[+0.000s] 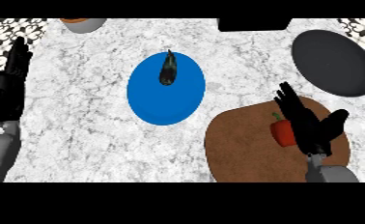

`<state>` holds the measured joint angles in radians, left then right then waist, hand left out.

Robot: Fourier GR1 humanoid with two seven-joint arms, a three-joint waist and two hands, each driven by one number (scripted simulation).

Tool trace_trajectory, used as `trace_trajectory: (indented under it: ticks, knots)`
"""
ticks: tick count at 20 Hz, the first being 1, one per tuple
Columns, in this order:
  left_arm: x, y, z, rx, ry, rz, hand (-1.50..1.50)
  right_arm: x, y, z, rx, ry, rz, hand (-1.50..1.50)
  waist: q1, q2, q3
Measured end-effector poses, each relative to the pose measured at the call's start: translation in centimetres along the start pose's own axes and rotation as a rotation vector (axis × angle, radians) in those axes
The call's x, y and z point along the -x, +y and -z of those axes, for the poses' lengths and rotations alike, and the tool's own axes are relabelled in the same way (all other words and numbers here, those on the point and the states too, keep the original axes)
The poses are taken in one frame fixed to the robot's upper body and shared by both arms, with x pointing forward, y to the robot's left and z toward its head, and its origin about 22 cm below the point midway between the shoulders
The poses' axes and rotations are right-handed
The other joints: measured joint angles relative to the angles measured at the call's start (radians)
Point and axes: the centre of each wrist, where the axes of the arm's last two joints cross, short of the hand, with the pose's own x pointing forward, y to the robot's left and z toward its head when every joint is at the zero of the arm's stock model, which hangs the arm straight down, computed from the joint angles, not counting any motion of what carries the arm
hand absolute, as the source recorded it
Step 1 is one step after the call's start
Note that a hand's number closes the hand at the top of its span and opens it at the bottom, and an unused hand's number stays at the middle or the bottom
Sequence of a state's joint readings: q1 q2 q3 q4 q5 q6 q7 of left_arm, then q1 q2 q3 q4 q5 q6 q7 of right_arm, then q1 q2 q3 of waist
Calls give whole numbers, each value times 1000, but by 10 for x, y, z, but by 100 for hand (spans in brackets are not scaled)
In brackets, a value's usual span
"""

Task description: Pick the bell pepper from the cutting board and place it in the pan

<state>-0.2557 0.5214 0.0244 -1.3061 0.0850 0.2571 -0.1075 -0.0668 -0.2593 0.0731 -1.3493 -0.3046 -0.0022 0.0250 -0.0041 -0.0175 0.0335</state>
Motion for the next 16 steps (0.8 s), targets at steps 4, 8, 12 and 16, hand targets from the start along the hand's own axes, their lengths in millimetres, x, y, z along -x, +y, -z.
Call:
trace_trajectory:
  ticks: [4,8,12,16]
  knots:
    - [-14,-20,-4,122,10,-24,0,-22,-32,13,75,27,-64,-150,9,11,-20]
    - [-18,-54,-16,281,41,-78,0,-54,-85,13,172,112,-412,150,17,30,-41]
    - [-21,-76,-32,392,93,-130,0,-40,-100,3,359,114,-622,-150,13,23,-37]
    - [-24,-78,-47,438,133,-149,0,-21,-88,-8,432,92,-649,-150,8,18,-35]
